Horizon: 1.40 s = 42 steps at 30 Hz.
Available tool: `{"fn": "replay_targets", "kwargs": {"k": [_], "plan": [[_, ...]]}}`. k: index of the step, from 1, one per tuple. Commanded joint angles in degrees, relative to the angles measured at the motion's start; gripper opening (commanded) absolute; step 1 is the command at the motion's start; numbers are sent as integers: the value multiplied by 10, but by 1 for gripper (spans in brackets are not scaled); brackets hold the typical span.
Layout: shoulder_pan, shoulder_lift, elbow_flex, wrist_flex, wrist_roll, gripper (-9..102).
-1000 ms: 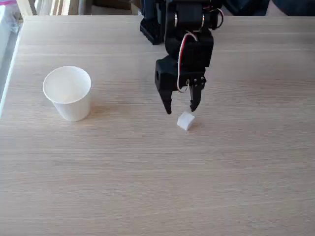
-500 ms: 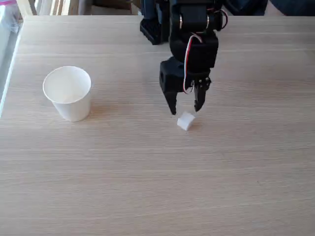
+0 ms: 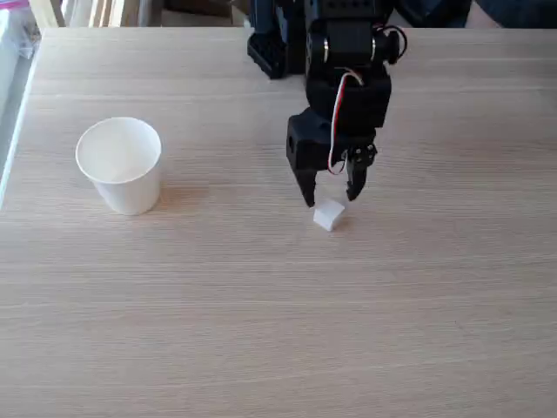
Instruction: Grasp a block and put it in the bin.
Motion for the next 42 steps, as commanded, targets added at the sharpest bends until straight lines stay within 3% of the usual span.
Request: {"fn": "replay_targets", "kwargs": {"k": [1, 24, 42], "plan": [[0, -8, -33, 0, 2, 30], [20, -54, -79, 11, -18, 28], [32, -53, -80, 18, -35, 5]]}}
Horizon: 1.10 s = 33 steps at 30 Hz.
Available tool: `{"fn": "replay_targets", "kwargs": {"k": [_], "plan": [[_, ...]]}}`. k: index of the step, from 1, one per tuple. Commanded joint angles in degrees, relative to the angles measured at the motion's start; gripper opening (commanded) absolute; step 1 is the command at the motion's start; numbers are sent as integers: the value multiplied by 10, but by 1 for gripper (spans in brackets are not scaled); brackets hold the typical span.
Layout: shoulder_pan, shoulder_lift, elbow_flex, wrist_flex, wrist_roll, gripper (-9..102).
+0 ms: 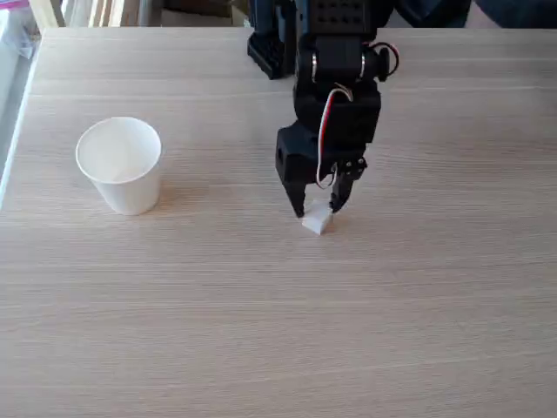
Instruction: Grasp a block and put it in the bin.
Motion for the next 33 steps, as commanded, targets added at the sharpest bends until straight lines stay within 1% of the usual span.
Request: {"fn": "replay_targets", "kwargs": {"k": [1, 3, 4, 13, 19, 26, 33], "plan": [[4, 4, -21, 3, -4, 4], [6, 4, -23, 3, -5, 3], [8, 4, -25, 4, -6, 0], [23, 14, -69, 25, -18, 0], [52, 49, -116, 50, -33, 0], [123, 80, -189, 105, -53, 0], [227, 105, -244, 149, -89, 0]]}}
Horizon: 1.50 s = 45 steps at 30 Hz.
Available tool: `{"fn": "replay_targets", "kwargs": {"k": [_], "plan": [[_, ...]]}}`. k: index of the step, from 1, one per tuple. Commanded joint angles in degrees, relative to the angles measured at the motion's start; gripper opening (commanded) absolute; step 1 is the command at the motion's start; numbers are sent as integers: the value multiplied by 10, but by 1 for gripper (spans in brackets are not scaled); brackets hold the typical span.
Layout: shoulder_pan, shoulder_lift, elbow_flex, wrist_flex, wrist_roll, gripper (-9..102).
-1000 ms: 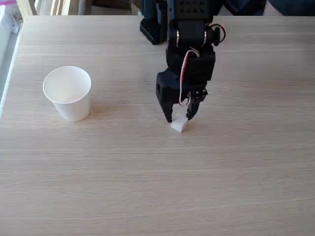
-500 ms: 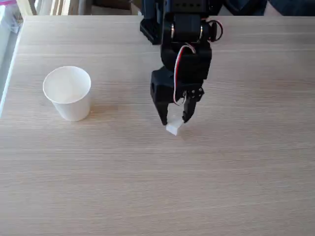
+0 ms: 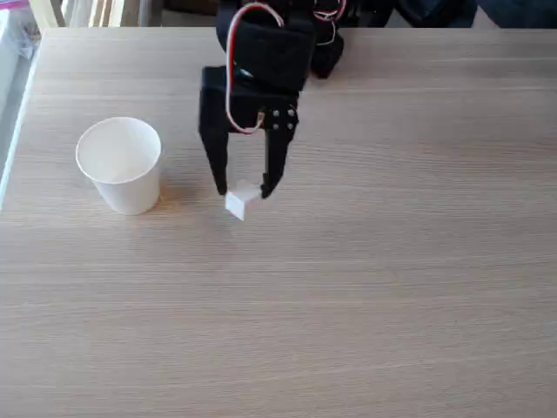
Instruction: Grasp a block and put it in the bin.
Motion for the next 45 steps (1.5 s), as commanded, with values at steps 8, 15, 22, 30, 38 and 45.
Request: {"fn": "replay_targets", "kwargs": {"k": [8, 15, 22, 30, 38, 45], "plan": [[140, 62, -55, 70, -56, 0], [192, 38, -64, 53, -82, 0], [219, -28, -98, 46, -90, 0], [249, -68, -92, 58, -115, 3], [259, -72, -92, 49, -117, 16], [258, -71, -97, 47, -116, 20]]}}
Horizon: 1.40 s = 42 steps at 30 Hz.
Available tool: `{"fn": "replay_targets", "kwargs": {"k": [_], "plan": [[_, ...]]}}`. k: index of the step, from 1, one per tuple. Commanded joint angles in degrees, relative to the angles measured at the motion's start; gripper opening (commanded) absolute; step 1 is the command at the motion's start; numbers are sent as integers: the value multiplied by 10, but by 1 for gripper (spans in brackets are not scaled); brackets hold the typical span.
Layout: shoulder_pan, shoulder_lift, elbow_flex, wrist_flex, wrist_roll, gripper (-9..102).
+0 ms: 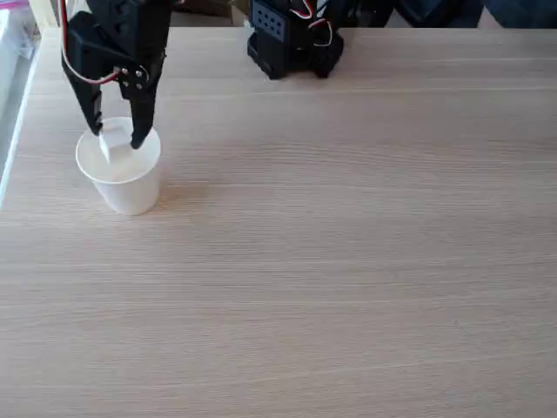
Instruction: Grasp a block and put it in the bin.
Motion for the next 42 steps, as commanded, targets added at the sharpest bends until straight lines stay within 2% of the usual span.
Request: {"fn": "replay_targets", "kwargs": {"k": [1, 8, 13, 16, 20, 24, 29, 35, 42], "plan": [[2, 4, -22, -5, -6, 21], [5, 5, -24, -5, -20, 25], [5, 10, -24, -5, -18, 24], [0, 27, -15, -7, -16, 17], [-21, 86, 31, -25, 7, 0], [-51, 172, 110, -33, 16, 0], [-128, 316, 250, -44, 47, 0], [-272, 477, 448, -119, 120, 0], [-421, 613, 641, -162, 191, 0]]}}
